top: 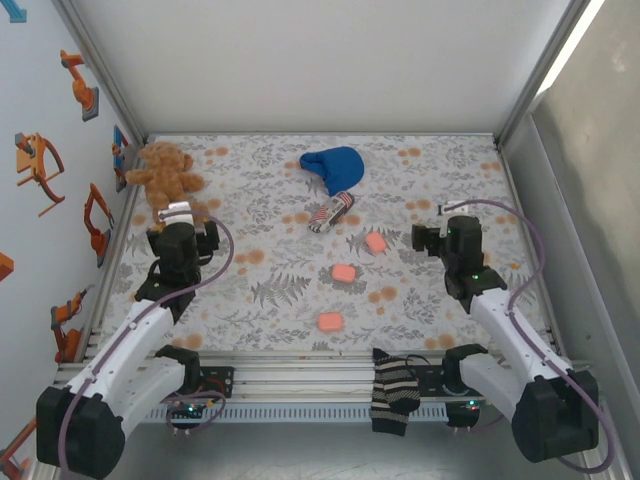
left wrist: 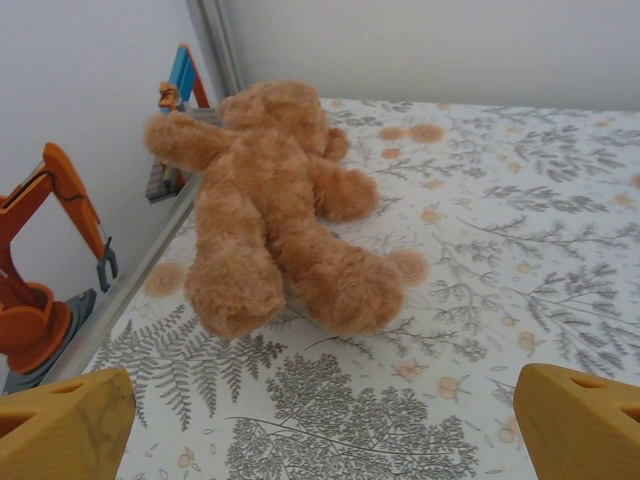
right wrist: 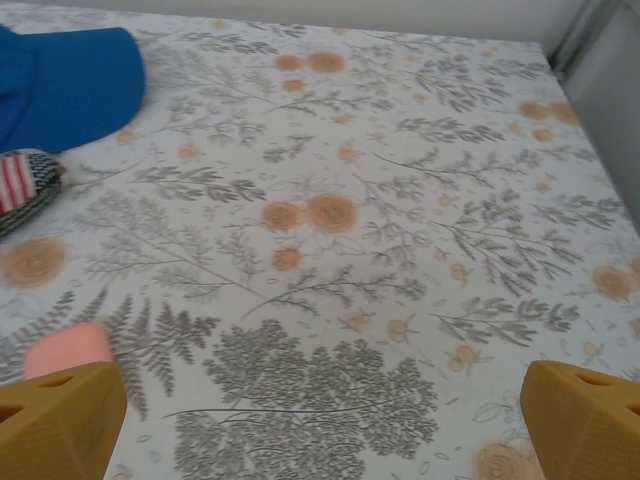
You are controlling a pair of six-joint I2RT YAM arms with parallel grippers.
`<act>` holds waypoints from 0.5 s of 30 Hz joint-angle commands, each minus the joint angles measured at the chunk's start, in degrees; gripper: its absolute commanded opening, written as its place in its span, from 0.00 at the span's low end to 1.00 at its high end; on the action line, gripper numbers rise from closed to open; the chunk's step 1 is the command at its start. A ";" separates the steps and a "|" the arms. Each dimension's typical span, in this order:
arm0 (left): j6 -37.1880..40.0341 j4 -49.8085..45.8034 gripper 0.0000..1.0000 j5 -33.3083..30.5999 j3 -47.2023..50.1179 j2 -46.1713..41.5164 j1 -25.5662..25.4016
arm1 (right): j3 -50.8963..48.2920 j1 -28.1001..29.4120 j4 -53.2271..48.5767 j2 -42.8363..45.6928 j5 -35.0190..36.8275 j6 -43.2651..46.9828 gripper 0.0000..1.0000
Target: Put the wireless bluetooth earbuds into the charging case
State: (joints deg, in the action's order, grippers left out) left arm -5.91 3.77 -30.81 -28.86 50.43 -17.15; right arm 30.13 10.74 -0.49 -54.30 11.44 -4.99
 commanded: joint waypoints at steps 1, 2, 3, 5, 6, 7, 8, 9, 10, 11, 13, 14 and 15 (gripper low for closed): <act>-1.26 4.04 0.96 -2.88 1.15 2.50 1.53 | -4.35 -3.75 11.65 -0.89 2.06 -1.97 1.00; -0.99 4.98 0.96 -3.23 1.39 3.56 1.85 | -5.73 -4.78 14.11 -1.58 2.05 -1.55 1.00; -0.45 6.15 0.96 -3.34 1.60 4.56 2.06 | -6.82 -5.59 16.23 -2.25 1.79 -1.28 1.00; 1.78 9.54 0.96 -2.87 1.97 7.13 2.54 | -8.81 -7.78 21.52 -4.59 -0.22 -0.75 1.00; 2.82 10.71 0.96 -2.71 1.97 8.27 2.63 | -9.50 -8.49 23.82 -5.76 -0.90 -0.57 0.99; 3.83 12.19 0.96 -2.51 1.94 9.78 2.70 | -10.03 -9.28 26.06 -7.40 -1.72 -0.44 0.99; 4.67 13.41 0.96 -2.46 1.80 11.12 2.74 | -10.33 -10.03 28.23 -9.31 -2.56 -0.12 1.00; 5.29 14.61 0.96 -2.26 1.92 12.16 2.79 | -10.52 -10.48 30.12 -11.01 -2.82 -0.02 1.00; 5.79 16.01 0.96 -1.91 2.12 13.26 2.87 | -10.85 -10.85 32.40 -12.96 -3.29 0.03 1.00; 5.95 17.29 0.96 -1.63 2.30 13.94 2.87 | -11.32 -11.14 34.90 -14.67 -3.77 0.15 1.00; 6.69 20.57 0.96 -0.27 3.13 15.42 3.04 | -12.41 -11.60 40.33 -17.66 -4.30 -0.22 0.99; 6.87 21.46 0.96 0.24 3.35 15.97 3.11 | -12.29 -11.85 41.19 -18.31 -5.10 0.27 0.99; 7.02 22.05 0.96 0.96 3.50 16.56 3.22 | -12.37 -11.96 43.32 -19.47 -5.20 0.59 0.99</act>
State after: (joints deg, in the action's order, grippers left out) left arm -1.13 19.79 -31.62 -26.44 66.06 -14.46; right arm 18.44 -0.54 31.31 -72.12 7.66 -5.23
